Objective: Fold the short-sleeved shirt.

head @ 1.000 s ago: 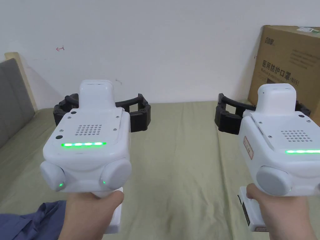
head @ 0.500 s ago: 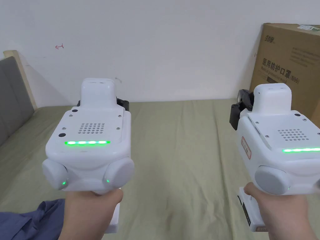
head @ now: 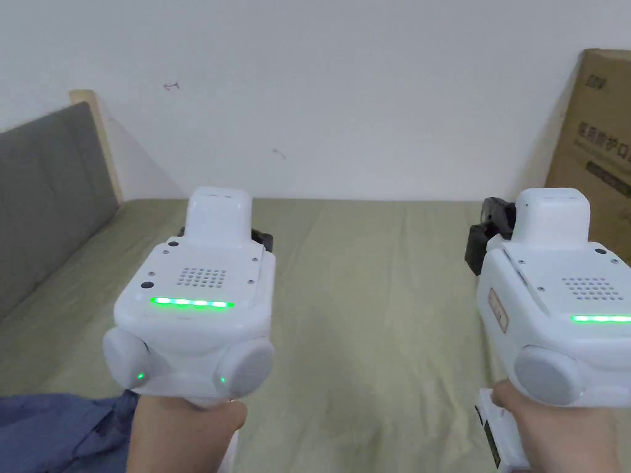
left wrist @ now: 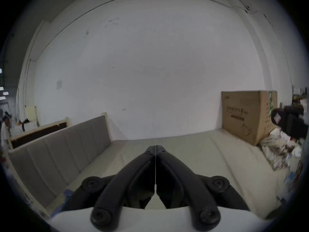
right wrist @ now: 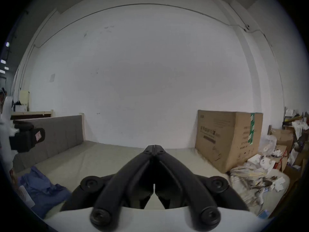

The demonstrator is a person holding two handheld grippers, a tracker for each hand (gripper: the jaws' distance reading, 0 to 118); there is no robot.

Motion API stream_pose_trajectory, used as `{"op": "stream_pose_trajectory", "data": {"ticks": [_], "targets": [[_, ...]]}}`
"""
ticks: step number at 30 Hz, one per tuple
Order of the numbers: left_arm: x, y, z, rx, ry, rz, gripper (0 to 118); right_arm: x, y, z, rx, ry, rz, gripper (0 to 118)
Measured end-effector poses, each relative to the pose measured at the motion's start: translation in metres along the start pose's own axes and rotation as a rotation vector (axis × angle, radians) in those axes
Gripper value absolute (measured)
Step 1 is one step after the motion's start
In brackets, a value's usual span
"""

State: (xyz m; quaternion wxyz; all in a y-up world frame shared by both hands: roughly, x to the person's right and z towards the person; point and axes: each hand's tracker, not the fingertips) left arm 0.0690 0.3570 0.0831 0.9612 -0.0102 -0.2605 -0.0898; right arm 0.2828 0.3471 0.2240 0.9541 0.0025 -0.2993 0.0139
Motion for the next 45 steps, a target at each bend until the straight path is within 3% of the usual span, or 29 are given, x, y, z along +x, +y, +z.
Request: {"op": "stream_pose_trajectory", "data": {"ticks": [2, 5, 9, 13, 16, 19, 22, 24, 27, 28, 29, 30, 31, 34, 37, 40, 42, 43, 44, 45], "targets": [[-0.040, -0.012, 0.012, -0.023, 0.070, -0.014, 0, -0.036, -0.005, -0.014, -0.033, 0.049, 0.005, 0], [-0.109, -0.033, 0.034, -0.083, 0.237, 0.012, 0, -0.100, -0.010, -0.018, -0.060, 0.217, -0.023, 0], [-0.192, -0.059, 0.064, -0.163, 0.402, 0.118, 0, -0.185, -0.007, -0.017, -0.044, 0.425, 0.038, 0], [-0.221, -0.074, 0.075, -0.191, 0.435, 0.100, 0, -0.237, 0.002, -0.013, -0.034, 0.563, 0.038, 0], [-0.229, -0.085, 0.061, -0.296, 0.408, 0.141, 0, -0.253, 0.001, -0.014, -0.046, 0.609, 0.074, 0], [-0.239, -0.120, 0.021, -0.621, 0.218, 0.183, 0, -0.251, -0.009, -0.016, -0.079, 0.629, 0.097, 0], [-0.255, -0.177, -0.022, -0.848, 0.021, 0.367, 0, -0.240, -0.024, -0.021, -0.136, 0.636, 0.114, 0], [-0.269, -0.216, -0.051, -0.957, 0.046, 0.504, 0, -0.231, -0.038, -0.026, -0.178, 0.616, 0.134, 0], [-0.287, -0.249, -0.091, -1.026, 0.137, 0.529, 1, -0.213, -0.058, -0.035, -0.238, 0.583, 0.163, 0], [-0.283, -0.251, -0.093, -1.027, 0.148, 0.532, 15, -0.208, -0.064, -0.039, -0.257, 0.569, 0.171, 0], [-0.285, -0.261, -0.104, -1.050, 0.159, 0.548, 53, -0.203, -0.071, -0.044, -0.280, 0.552, 0.179, 0], [-0.285, -0.272, -0.114, -1.070, 0.153, 0.567, 107, -0.197, -0.077, -0.049, -0.307, 0.535, 0.182, 0], [-0.284, -0.278, -0.122, -1.067, 0.145, 0.592, 118, -0.192, -0.083, -0.054, -0.329, 0.524, 0.178, 0], [-0.279, -0.315, -0.148, -1.185, 0.110, 0.657, 118, -0.181, -0.097, -0.063, -0.366, 0.505, 0.163, 0], [-0.250, -0.329, -0.161, -1.131, 0.178, 0.369, 118, -0.175, -0.109, -0.072, -0.395, 0.484, 0.160, 0], [-0.231, -0.313, -0.144, -1.067, 0.187, 0.255, 118, -0.173, -0.117, -0.076, -0.426, 0.472, 0.154, 0], [-0.233, -0.306, -0.132, -1.027, 0.166, 0.270, 112, -0.171, -0.120, -0.077, -0.433, 0.483, 0.151, 0], [-0.235, -0.300, -0.125, -1.000, 0.117, 0.287, 100, -0.170, -0.120, -0.076, -0.426, 0.489, 0.155, 0], [-0.242, -0.292, -0.120, -0.958, 0.097, 0.274, 76, -0.169, -0.118, -0.074, -0.409, 0.487, 0.161, 0], [-0.243, -0.278, -0.110, -0.894, 0.120, 0.214, 11, -0.167, -0.116, -0.073, -0.397, 0.480, 0.164, 0]]}}
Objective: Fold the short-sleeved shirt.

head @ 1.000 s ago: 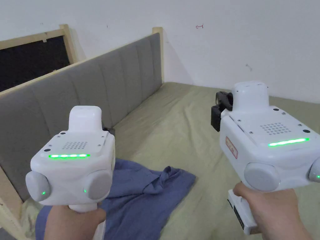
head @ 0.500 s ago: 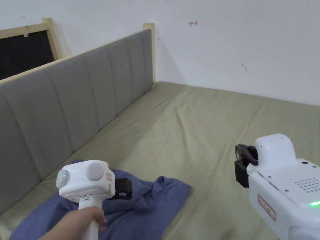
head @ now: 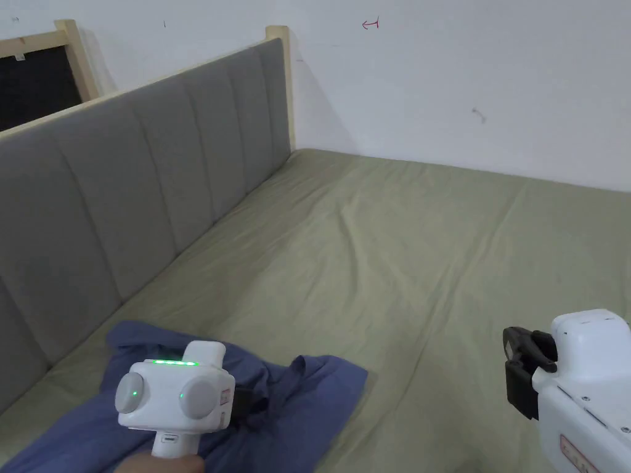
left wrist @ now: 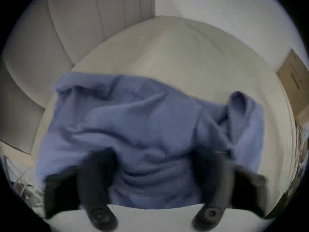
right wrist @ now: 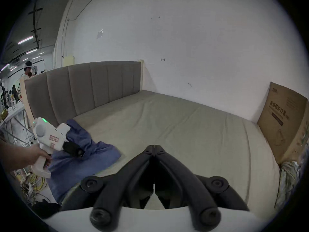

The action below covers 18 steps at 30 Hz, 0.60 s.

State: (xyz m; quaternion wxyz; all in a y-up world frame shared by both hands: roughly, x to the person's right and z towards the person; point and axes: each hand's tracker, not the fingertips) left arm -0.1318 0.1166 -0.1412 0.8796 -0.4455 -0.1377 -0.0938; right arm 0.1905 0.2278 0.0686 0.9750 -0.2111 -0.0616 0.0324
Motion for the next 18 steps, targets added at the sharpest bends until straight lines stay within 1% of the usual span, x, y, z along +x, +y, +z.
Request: {"op": "stream_pose_trajectory", "data": {"ticks": [1, 2, 4, 5, 7, 10, 12, 13, 16, 18], "targets": [[-0.001, 0.000, 0.011, 0.038, 0.075, -0.042, 7, 0.000, 0.002, 0.002, 0.005, -0.004, 0.001, 0], [-0.005, -0.003, 0.024, 0.076, 0.134, -0.076, 7, 0.002, 0.004, 0.004, 0.010, -0.003, -0.001, 0], [-0.025, -0.001, 0.041, 0.104, 0.045, -0.078, 7, 0.004, 0.008, 0.008, 0.019, 0.001, -0.005, 0], [-0.031, 0.001, 0.055, 0.114, 0.039, -0.075, 7, 0.004, 0.010, 0.010, 0.028, 0.000, -0.005, 0], [-0.050, 0.006, 0.084, 0.212, 0.072, -0.060, 7, 0.006, 0.013, 0.017, 0.048, -0.004, -0.003, 0], [-0.068, 0.018, 0.142, 0.360, 0.108, 0.027, 7, 0.009, 0.018, 0.029, 0.071, -0.007, -0.026, 0], [-0.067, 0.032, 0.177, 0.448, 0.201, 0.013, 7, 0.012, 0.020, 0.038, 0.087, -0.006, -0.048, 0], [-0.066, 0.039, 0.192, 0.483, 0.214, -0.013, 7, 0.013, 0.023, 0.042, 0.086, -0.008, -0.054, 0], [-0.045, 0.069, 0.247, 0.616, 0.153, -0.041, 7, 0.020, 0.030, 0.059, 0.111, -0.030, -0.069, 0], [-0.022, 0.088, 0.287, 0.705, 0.064, -0.021, 7, 0.029, 0.035, 0.074, 0.143, -0.040, -0.100, 0]]}}
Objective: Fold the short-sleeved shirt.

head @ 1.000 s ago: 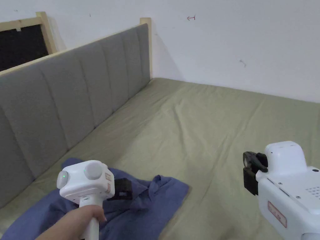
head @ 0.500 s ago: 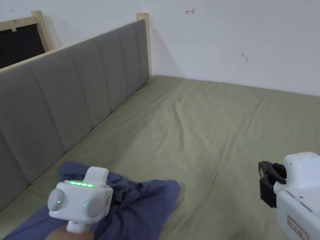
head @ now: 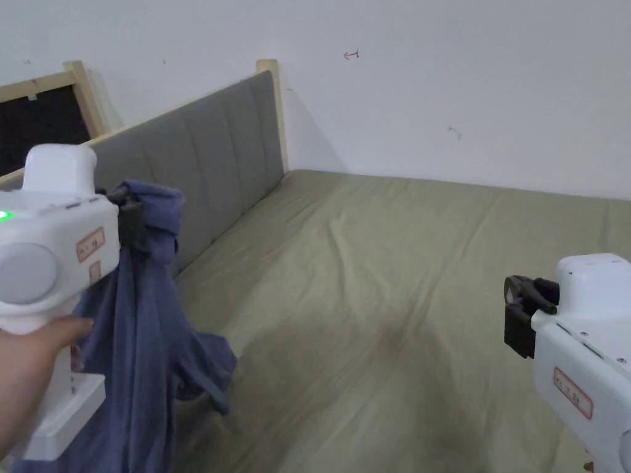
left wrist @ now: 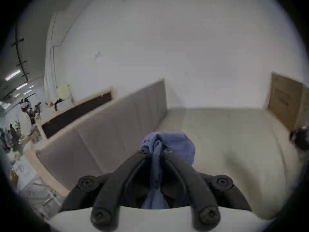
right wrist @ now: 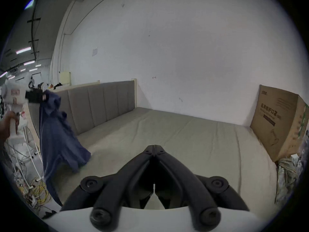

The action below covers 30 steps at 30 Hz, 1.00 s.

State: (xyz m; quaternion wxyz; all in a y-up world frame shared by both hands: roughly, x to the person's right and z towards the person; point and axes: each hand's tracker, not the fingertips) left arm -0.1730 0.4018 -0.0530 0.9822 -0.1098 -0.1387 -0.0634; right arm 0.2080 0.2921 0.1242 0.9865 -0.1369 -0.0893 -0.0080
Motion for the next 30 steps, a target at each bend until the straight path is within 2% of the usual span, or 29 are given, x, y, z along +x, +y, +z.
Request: {"op": "stream_pose_trajectory", "data": {"ticks": [4, 9, 13, 17, 19, 22, 25, 28, 29, 30], "targets": [[0.062, 0.061, 0.030, 0.107, -0.191, 0.000, 7, 0.025, 0.016, 0.034, 0.053, -0.041, -0.010, 0], [0.163, 0.111, 0.061, 0.173, -0.503, -0.040, 7, 0.071, 0.034, 0.090, 0.141, -0.167, -0.011, 0], [0.240, 0.126, 0.068, 0.142, -0.711, -0.047, 7, 0.108, 0.036, 0.131, 0.166, -0.268, -0.007, 0], [0.321, 0.111, 0.059, 0.055, -0.883, -0.042, 7, 0.145, 0.028, 0.167, 0.177, -0.388, -0.005, 0], [0.362, 0.091, 0.047, -0.052, -0.958, -0.057, 7, 0.161, 0.022, 0.180, 0.184, -0.442, -0.023, 0], [0.429, 0.038, 0.019, -0.304, -1.022, -0.095, 7, 0.183, 0.008, 0.194, 0.187, -0.516, -0.083, 0], [0.489, -0.036, -0.016, -0.657, -1.008, -0.149, 7, 0.203, -0.010, 0.196, 0.131, -0.534, -0.139, 0], [0.523, -0.112, -0.043, -0.915, -0.974, -0.175, 8, 0.216, -0.030, 0.192, 0.024, -0.553, -0.160, 0], [0.529, -0.133, -0.049, -1.000, -0.967, -0.154, 9, 0.220, -0.036, 0.192, -0.004, -0.548, -0.168, 0], [0.531, -0.152, -0.051, -1.055, -0.968, -0.115, 20, 0.223, -0.043, 0.191, -0.028, -0.545, -0.178, 0]]}}
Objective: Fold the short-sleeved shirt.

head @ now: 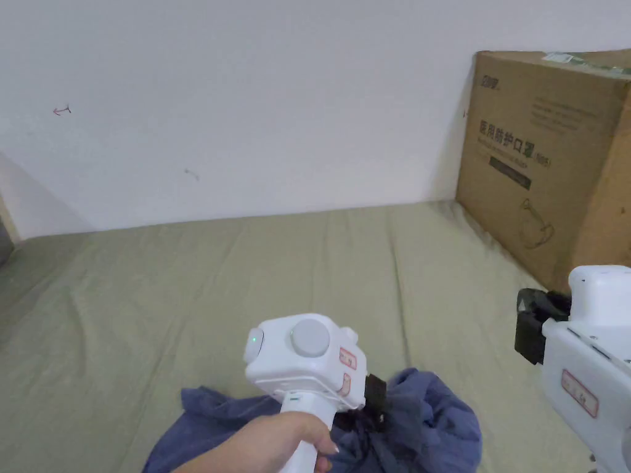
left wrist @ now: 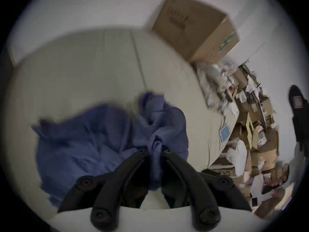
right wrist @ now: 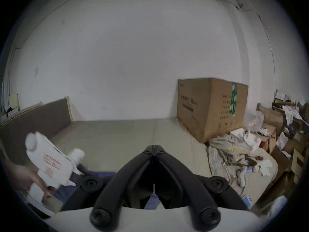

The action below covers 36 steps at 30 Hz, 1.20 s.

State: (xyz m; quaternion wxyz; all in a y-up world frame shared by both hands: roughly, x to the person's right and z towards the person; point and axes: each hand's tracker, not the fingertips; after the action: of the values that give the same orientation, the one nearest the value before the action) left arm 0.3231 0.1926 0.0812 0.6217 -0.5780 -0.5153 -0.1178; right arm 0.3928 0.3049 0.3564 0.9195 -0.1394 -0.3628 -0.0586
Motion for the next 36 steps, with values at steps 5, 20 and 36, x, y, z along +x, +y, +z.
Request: {"op": "stream_pose_trajectory", "data": {"ticks": [5, 20, 36], "targets": [[-0.032, -0.014, -0.005, 0.049, -0.080, 0.176, 103, 0.007, -0.016, -0.012, -0.054, -0.005, -0.033, 0], [-0.077, -0.154, 0.223, 0.946, 0.407, 0.033, 0, -0.028, -0.018, -0.011, 0.003, 0.045, -0.083, 0], [-0.216, -0.037, 0.138, 0.424, 0.280, 0.284, 91, -0.043, -0.034, -0.044, -0.064, 0.065, -0.001, 0]]}}
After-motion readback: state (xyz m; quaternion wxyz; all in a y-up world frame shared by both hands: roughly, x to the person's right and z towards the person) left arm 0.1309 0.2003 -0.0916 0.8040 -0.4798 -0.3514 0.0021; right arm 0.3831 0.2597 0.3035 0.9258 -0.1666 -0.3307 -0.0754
